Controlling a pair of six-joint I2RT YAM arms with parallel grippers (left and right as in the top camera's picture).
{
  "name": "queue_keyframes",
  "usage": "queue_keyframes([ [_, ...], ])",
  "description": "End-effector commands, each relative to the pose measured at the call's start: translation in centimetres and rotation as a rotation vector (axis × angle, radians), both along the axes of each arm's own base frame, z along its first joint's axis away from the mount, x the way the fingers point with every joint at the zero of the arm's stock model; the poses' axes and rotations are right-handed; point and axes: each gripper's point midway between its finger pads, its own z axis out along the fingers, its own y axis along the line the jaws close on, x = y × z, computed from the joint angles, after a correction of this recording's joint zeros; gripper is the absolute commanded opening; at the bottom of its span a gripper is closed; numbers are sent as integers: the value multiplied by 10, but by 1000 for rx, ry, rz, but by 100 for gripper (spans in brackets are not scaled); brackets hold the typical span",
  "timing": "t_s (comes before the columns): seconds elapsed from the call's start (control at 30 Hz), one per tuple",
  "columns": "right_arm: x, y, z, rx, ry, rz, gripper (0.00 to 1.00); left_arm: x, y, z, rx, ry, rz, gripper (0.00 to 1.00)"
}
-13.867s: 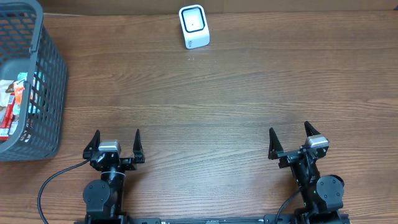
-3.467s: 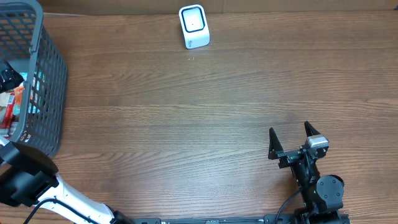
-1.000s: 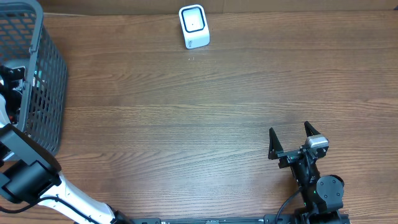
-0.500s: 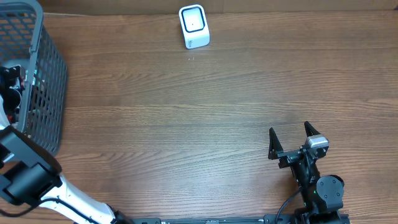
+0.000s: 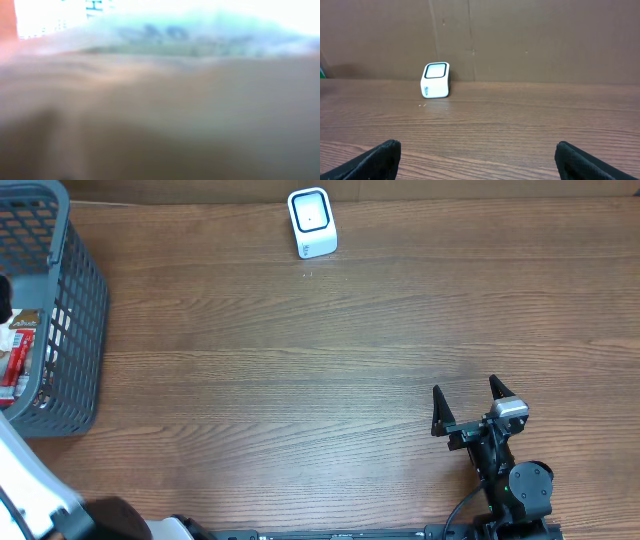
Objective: Scan the item barcode
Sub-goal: 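Lower the left gripper into the basket and grasp the teal-orange packet, then carry the teal packet with the left gripper toward the white scanner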
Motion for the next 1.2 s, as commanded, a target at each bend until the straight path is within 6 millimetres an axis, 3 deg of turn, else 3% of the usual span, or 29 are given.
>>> queue_keyframes([
  [0.0, 0, 0, -1, -7, -7, 1, 100, -9, -25, 51, -38, -155, 48, 34],
  [0.2, 0, 0, -1, -7, -7, 1, 100, -20, -73, 79, -79, -225, 10, 33],
  [0.4, 0, 0, -1, -7, -7, 1, 100, -23, -128, 73, -167, -188, -75, 32],
  [0.8, 0, 0, -1, -7, -7, 1, 100, -24, -247, 27, -334, 48, -331, 31],
  [0.9, 0, 0, -1, -7, -7, 1, 100, -25, -283, 4, -399, 150, -375, 26],
  [1.17, 0, 0, -1, -7, -7, 1, 100, -25, -346, -56, -528, 369, -368, 20],
])
